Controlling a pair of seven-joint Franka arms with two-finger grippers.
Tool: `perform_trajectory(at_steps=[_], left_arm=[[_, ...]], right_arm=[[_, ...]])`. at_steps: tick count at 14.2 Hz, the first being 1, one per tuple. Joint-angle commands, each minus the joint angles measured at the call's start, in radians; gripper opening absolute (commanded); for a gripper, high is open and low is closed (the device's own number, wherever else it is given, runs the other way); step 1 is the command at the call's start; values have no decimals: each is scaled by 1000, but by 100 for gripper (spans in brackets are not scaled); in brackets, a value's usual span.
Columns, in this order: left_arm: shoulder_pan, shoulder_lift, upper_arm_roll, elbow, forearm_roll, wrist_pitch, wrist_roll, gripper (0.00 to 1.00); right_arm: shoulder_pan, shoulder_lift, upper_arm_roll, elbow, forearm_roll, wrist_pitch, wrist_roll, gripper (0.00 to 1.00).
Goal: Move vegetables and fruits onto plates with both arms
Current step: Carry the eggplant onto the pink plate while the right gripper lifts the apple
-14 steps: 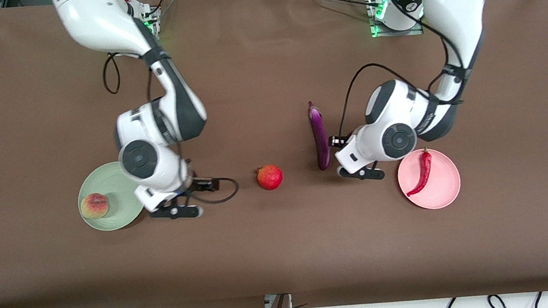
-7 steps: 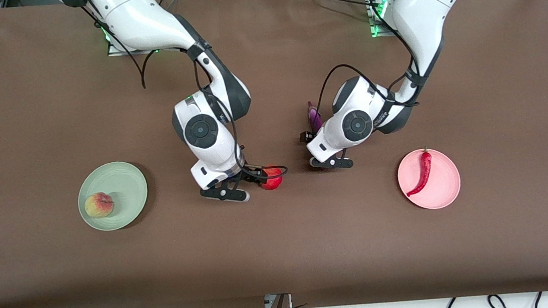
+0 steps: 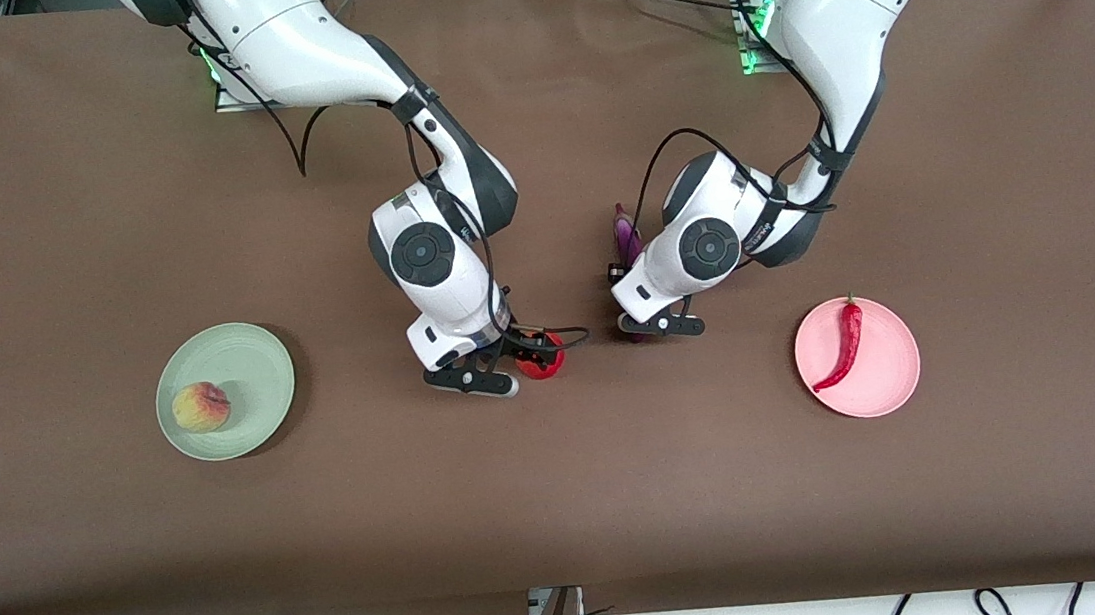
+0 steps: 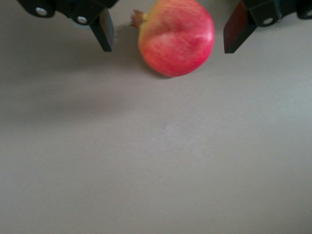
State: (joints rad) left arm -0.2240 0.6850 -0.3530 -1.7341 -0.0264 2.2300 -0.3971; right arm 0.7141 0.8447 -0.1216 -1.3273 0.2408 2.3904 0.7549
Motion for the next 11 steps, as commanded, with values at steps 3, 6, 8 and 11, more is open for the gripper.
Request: perform_trajectory(at_steps=[3, 6, 8, 11], left_arm=[[110, -166, 12, 100, 25, -318, 4, 2], [214, -159, 26, 151, 236, -458, 104, 5], [270, -125, 26, 159, 362, -452, 283, 6], [348, -50, 28, 186, 468, -329, 418, 17]], right_arm=[[1, 37, 31, 8, 15, 59, 17, 100], [13, 63, 33, 10, 14, 104, 15, 100], [21, 76, 33, 10, 11, 130, 12, 100], [22, 82, 31, 8, 9, 131, 8, 92]])
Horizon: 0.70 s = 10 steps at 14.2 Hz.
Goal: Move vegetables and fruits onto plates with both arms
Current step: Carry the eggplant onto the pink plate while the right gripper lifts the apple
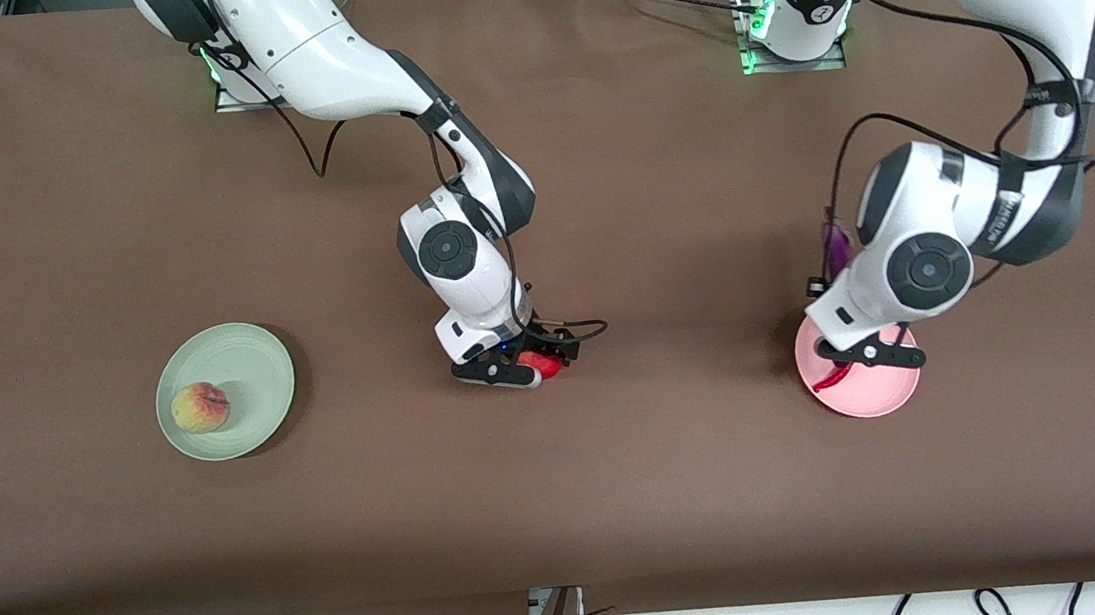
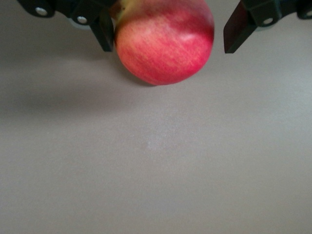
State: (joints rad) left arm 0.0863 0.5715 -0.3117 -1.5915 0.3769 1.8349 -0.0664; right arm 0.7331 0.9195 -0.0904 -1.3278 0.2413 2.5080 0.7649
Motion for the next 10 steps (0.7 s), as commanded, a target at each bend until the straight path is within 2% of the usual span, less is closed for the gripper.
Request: perform_trajectory(at_steps=[1, 2, 3, 4, 5, 7, 10], left_arm=[[50, 88, -12, 50, 66, 122, 141, 17], [58, 114, -7, 54, 65, 169, 184, 17], [66, 131, 8, 71, 65, 202, 206, 25], [69, 142, 16, 74, 62, 207, 215, 82], [70, 139, 16, 76, 53, 207, 214, 100], [76, 133, 16, 76, 51, 204, 212, 100], [89, 84, 3, 84, 28, 175, 206, 100]], right_arm=[[2, 7, 0, 9, 4, 14, -15, 62], [0, 7, 0, 10, 4, 14, -19, 34], [-1, 7, 0, 10, 3, 14, -21, 24], [-4, 4, -2, 10, 3, 9, -27, 18], [-6, -5, -5, 12, 3, -3, -33, 18], [-30, -46, -15, 13, 1, -108, -58, 18], [-162, -145, -15, 9, 9, -370, -333, 18]])
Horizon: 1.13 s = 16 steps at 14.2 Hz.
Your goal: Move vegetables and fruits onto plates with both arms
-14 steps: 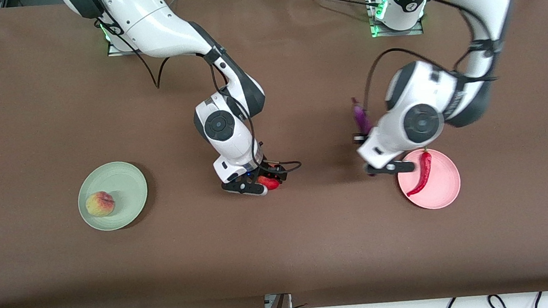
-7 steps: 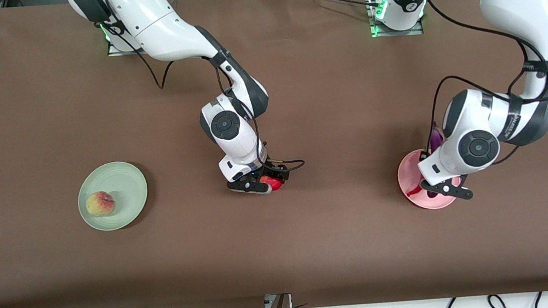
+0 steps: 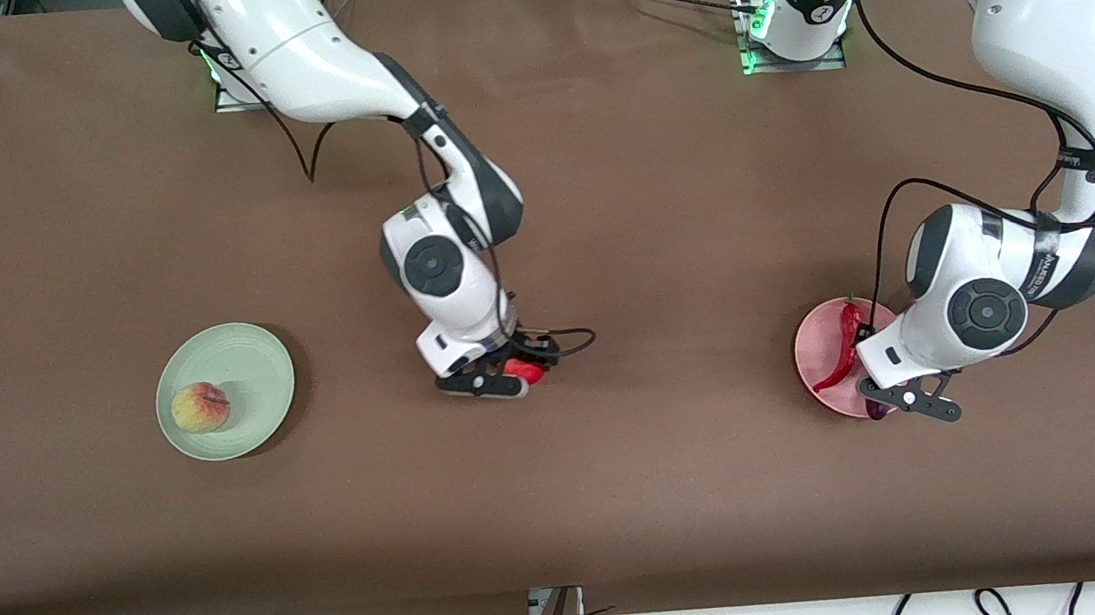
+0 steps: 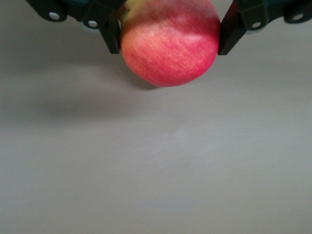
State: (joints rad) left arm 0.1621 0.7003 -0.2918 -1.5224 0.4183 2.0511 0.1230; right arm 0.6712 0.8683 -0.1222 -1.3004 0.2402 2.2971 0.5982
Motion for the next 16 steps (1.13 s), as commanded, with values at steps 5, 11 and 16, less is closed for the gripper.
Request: perform_trajectory(at_steps=[5, 11, 16], left_arm=[[13, -258, -15, 53, -226, -309, 9, 100], [17, -450, 8, 133, -257, -483, -58, 100], [-127, -824, 217, -270, -368, -353, -209, 100]], right_arm=[[-326, -152, -69, -37, 1, -514, -538, 18], [-367, -127, -154, -86, 1, -493, -670, 18], [-410, -74, -154, -94, -4, -464, -672, 18]])
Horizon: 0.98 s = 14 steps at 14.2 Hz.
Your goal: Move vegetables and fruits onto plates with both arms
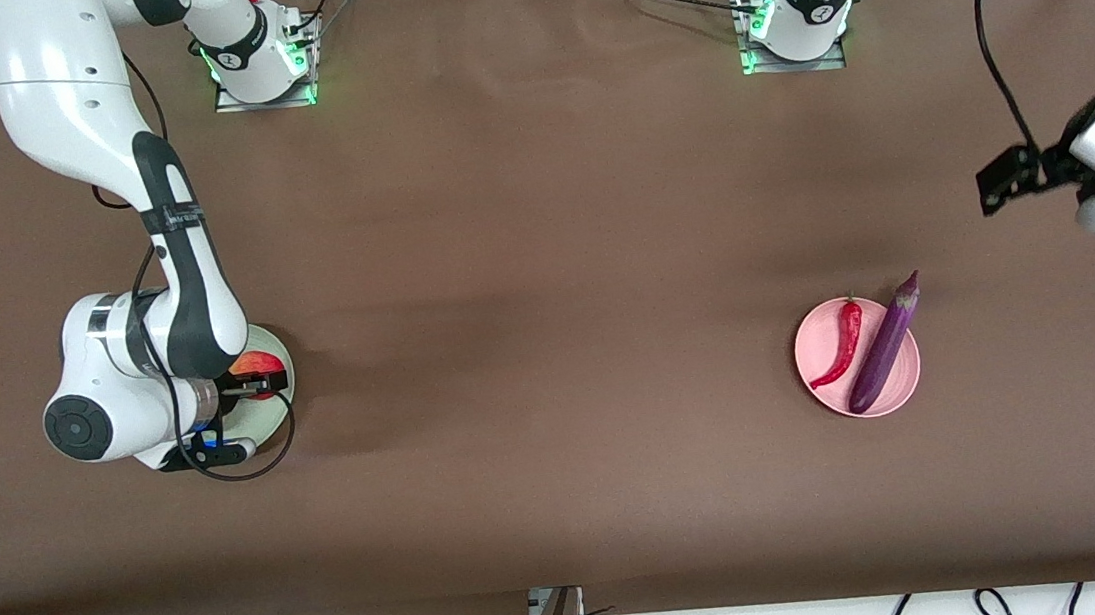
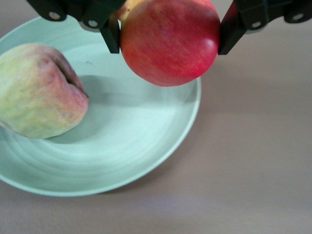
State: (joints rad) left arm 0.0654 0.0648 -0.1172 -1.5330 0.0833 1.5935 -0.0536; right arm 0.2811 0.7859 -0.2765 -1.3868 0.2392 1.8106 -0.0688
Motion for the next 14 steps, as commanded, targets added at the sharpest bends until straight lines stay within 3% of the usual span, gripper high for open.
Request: perform_trajectory(at_steps=[1, 2, 3, 4, 5, 10, 14], left_arm=[[-42, -209, 42, -280, -31, 115, -32, 100], [-76, -198, 51, -271, -27, 115, -37, 100], [-99, -185, 77, -244, -27, 91, -34, 100], [-95, -147, 79, -201, -36, 41, -32, 100], [-93, -114, 76, -155, -43, -4, -26, 100], [-93, -94, 73, -125, -45, -33, -3, 100], [-95, -92, 71, -125, -43, -33, -3, 100]], right_arm=[[-28, 10, 0, -17, -3, 30, -6, 18], [-33, 12, 0, -18, -3, 32, -6, 20], [-31, 13, 0, -20, -3, 32, -6, 33], [-34, 12, 0, -20, -1, 30, -6, 90], [-45, 4, 0, -14, -1, 23, -9, 100], [-51, -149, -3, 5, 0, -89, -25, 100], [-48, -316, -36, 6, -3, -298, -19, 100]])
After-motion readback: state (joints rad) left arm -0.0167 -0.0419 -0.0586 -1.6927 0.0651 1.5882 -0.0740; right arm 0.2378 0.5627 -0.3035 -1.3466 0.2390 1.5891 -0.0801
